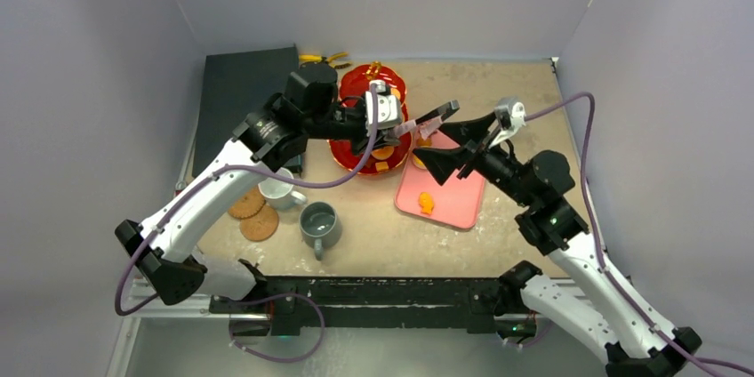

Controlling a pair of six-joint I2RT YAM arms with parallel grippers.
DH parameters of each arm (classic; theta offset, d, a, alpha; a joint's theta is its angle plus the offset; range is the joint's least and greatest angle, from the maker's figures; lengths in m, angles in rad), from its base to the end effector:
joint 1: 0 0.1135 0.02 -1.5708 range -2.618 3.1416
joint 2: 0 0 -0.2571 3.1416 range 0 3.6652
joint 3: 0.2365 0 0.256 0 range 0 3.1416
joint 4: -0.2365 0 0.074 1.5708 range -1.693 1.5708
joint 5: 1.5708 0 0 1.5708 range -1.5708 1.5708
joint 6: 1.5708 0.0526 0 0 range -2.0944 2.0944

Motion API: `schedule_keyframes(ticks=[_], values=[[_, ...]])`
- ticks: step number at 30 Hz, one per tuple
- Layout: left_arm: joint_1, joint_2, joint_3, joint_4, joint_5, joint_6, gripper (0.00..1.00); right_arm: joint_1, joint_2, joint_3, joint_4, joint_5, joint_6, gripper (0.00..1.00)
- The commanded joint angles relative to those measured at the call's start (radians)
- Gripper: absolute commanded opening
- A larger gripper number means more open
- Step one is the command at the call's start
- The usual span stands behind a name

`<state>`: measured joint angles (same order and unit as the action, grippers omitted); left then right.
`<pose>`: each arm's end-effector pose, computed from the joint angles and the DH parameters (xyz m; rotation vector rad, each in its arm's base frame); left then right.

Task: Serve the afternoon tea
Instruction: Adjust the clamp.

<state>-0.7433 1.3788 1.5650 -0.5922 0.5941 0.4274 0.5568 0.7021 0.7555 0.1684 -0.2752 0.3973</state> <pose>0.2101 -0.2331 0.4245 1.4032 1.4063 -0.7905 0.1543 0.1129 0.3801 -0.3548 1.3826 0.9807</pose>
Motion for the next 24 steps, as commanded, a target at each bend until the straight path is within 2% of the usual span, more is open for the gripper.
schedule_keyframes(ticks=[1, 12, 20, 24], values=[[-0.007, -0.031, -0.015, 0.034, 0.017, 0.063, 0.0, -0.005, 0.089, 0.126, -0.066, -0.197, 0.038, 0.99], [-0.006, -0.044, -0.032, 0.056, 0.008, 0.058, 0.0, -0.004, 0.212, 0.273, -0.108, -0.192, 0.042, 0.99], [-0.005, -0.049, -0.041, 0.069, 0.01, 0.057, 0.0, -0.005, 0.212, 0.237, -0.031, -0.108, 0.11, 0.99], [-0.007, -0.05, -0.033, 0.064, 0.013, 0.049, 0.0, -0.005, 0.21, 0.229, 0.005, -0.101, 0.104, 0.86]])
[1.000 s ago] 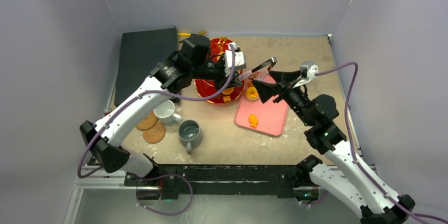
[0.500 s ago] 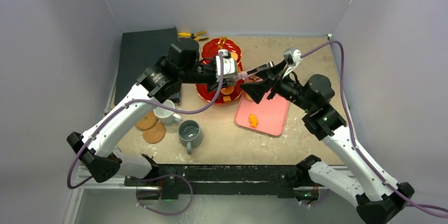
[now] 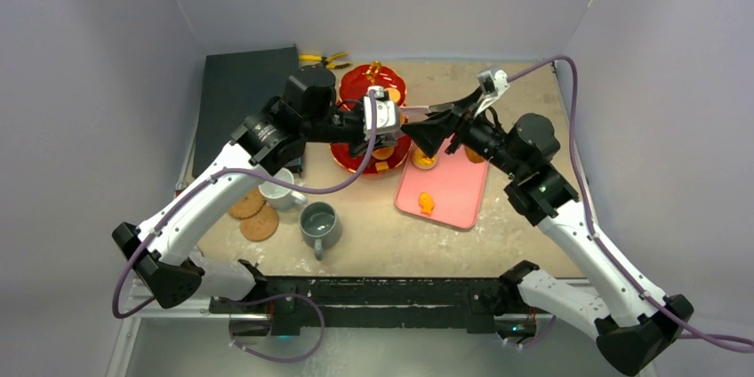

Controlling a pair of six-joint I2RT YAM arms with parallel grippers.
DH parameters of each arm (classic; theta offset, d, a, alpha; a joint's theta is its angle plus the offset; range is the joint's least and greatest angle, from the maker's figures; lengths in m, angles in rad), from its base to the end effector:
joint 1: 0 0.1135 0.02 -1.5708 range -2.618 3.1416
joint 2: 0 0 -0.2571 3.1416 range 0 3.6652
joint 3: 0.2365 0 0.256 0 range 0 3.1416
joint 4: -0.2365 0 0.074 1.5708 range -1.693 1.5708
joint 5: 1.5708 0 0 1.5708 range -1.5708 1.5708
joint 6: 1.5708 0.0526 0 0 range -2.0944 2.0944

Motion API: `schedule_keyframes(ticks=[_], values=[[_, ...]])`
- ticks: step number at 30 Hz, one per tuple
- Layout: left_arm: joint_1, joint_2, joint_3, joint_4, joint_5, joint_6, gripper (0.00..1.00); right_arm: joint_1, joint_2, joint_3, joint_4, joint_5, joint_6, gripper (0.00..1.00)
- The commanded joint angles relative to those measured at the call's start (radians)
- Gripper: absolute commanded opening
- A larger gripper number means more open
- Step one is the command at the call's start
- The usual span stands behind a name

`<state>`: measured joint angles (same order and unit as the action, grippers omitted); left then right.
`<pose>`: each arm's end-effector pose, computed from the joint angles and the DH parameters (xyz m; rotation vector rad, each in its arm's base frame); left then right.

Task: Serve the afternoon tea
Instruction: Adjust the clamp.

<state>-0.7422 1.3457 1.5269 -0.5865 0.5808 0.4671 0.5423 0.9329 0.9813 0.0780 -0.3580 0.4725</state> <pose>0.2053 -0.2274 0.4214 1.4199 1.3814 -0.7510 0.1916 0.1370 0.4075 -0.3639 1.5035 1.0754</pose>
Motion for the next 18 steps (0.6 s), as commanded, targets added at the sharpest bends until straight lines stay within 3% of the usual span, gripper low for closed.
schedule_keyframes(ticks=[1, 10, 15, 18], values=[[-0.007, -0.019, 0.006, 0.057, 0.029, 0.007, 0.0, 0.01, -0.019, 0.007, 0.098, -0.023, 0.024, 0.84], [-0.007, -0.021, 0.029, 0.034, 0.034, 0.01, 0.0, 0.01, 0.023, 0.059, -0.065, 0.009, -0.164, 0.84], [-0.008, -0.028, 0.033, 0.021, 0.043, 0.01, 0.0, 0.01, 0.01, 0.065, -0.156, 0.013, -0.257, 0.98], [-0.007, -0.029, 0.037, 0.013, 0.051, 0.006, 0.0, 0.01, -0.031, 0.048, -0.159, 0.028, -0.277, 0.99]])
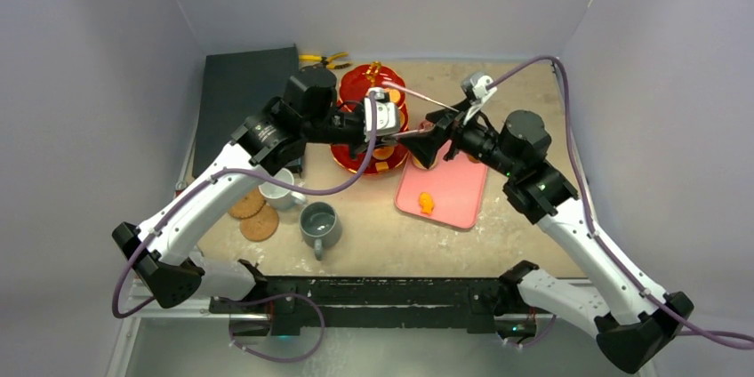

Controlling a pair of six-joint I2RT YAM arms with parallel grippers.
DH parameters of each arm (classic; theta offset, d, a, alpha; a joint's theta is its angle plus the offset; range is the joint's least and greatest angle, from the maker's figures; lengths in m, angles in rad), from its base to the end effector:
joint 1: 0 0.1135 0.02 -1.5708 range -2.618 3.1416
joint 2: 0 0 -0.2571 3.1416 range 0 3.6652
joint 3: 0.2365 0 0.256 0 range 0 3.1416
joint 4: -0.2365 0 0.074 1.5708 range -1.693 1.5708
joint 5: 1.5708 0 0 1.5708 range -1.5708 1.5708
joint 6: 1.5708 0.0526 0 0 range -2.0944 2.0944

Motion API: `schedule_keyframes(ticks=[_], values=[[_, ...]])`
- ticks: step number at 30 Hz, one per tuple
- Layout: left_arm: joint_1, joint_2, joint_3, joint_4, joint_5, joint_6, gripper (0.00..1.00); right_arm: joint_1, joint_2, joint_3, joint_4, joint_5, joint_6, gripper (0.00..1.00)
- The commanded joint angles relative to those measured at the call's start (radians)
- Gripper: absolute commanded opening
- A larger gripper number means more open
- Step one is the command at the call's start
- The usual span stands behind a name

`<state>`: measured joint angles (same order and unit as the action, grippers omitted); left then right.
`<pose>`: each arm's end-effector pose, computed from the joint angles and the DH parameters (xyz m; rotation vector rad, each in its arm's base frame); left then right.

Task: Serve the afternoon tea
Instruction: Adjust the clamp.

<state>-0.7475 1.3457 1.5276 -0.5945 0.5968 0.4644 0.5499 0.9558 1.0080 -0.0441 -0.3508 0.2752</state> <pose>0.2030 -0.2285 0.4210 1.4322 1.3787 -0.7733 0.1956 0.1411 0.3974 -0.5064 1.5587 0.9141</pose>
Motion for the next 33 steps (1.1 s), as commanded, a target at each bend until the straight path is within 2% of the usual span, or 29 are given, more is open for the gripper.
schedule_keyframes(ticks=[1, 5, 11, 13, 18, 24, 27, 33], values=[[-0.001, -0.029, 0.039, 0.015, 0.04, 0.008, 0.0, 0.002, -0.069, 0.016, -0.03, 0.024, -0.08, 0.99], [-0.002, -0.027, 0.057, -0.008, 0.061, -0.01, 0.0, 0.003, -0.134, -0.007, -0.002, 0.029, -0.156, 0.99], [-0.001, 0.006, 0.147, -0.085, 0.178, -0.101, 0.0, 0.002, -0.291, -0.158, 0.215, -0.159, -0.27, 0.99], [0.0, 0.017, 0.2, -0.096, 0.22, -0.165, 0.0, 0.002, -0.298, -0.172, 0.226, -0.198, -0.321, 0.99], [0.002, 0.035, 0.288, -0.106, 0.368, -0.361, 0.0, 0.002, -0.27, -0.172, 0.284, -0.176, -0.37, 0.99], [0.071, -0.007, 0.184, 0.046, 0.525, -0.598, 0.0, 0.002, -0.253, -0.121, 0.32, -0.181, -0.39, 0.99], [0.089, -0.017, 0.159, 0.032, 0.537, -0.579, 0.0, 0.002, -0.251, -0.106, 0.344, -0.173, -0.373, 0.99], [0.089, -0.011, 0.165, -0.035, 0.516, -0.476, 0.0, 0.002, -0.161, -0.036, 0.365, -0.255, -0.269, 0.99]])
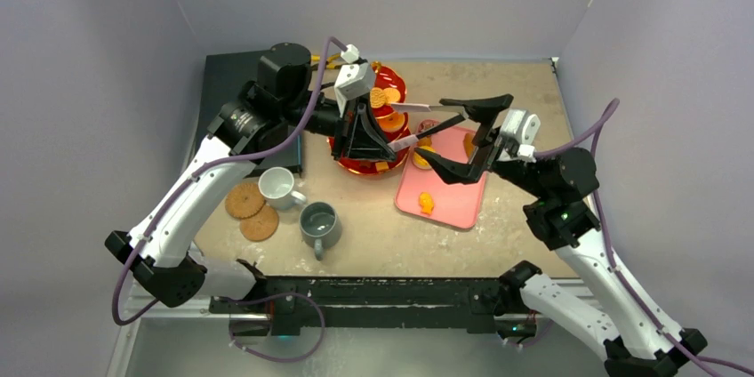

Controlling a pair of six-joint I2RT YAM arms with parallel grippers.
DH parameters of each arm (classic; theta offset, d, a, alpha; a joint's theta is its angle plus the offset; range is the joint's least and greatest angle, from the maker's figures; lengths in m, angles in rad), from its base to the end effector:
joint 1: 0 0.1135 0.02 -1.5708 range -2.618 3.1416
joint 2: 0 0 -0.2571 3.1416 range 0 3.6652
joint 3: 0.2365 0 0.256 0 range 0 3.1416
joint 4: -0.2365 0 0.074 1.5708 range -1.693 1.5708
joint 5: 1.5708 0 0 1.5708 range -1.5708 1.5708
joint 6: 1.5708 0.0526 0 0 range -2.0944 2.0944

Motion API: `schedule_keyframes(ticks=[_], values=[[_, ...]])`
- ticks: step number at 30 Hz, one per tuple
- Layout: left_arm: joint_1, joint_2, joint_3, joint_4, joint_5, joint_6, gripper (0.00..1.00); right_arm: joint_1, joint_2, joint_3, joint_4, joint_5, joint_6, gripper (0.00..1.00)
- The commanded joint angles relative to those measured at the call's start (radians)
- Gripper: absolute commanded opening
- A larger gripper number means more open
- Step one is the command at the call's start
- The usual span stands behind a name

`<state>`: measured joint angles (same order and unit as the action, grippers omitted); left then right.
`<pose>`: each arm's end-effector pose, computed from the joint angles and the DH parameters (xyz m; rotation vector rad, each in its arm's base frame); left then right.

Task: Serve the afternoon tea
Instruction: Adjust the clamp.

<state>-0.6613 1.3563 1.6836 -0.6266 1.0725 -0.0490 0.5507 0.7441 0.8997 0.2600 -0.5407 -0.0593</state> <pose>0.1897 -0.2062 0.4723 1.2983 1.4818 -1.4683 0.1361 0.1154 0.4335 -0.8124 0.9508 0.7389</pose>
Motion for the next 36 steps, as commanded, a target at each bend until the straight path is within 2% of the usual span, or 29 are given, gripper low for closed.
schedule_keyframes(ticks=[1, 9, 19, 28, 36], values=[[0.002, -0.02, 0.01, -0.009, 0.035, 0.044, 0.0, 0.002, 0.067, 0.085, 0.061, -0.09, 0.089, 0.99], [0.003, -0.022, 0.023, -0.013, 0.006, 0.103, 0.0, 0.002, 0.142, 0.13, 0.04, -0.234, 0.16, 0.99], [0.003, -0.027, 0.026, -0.004, -0.045, 0.156, 0.0, 0.002, 0.184, 0.12, 0.077, -0.193, 0.241, 0.99], [0.003, -0.042, -0.018, 0.063, -0.106, 0.175, 0.0, 0.002, 0.155, 0.053, 0.156, -0.167, 0.33, 0.99], [0.003, -0.033, -0.022, 0.058, -0.112, 0.197, 0.0, 0.002, 0.183, 0.038, 0.231, -0.216, 0.401, 0.89]])
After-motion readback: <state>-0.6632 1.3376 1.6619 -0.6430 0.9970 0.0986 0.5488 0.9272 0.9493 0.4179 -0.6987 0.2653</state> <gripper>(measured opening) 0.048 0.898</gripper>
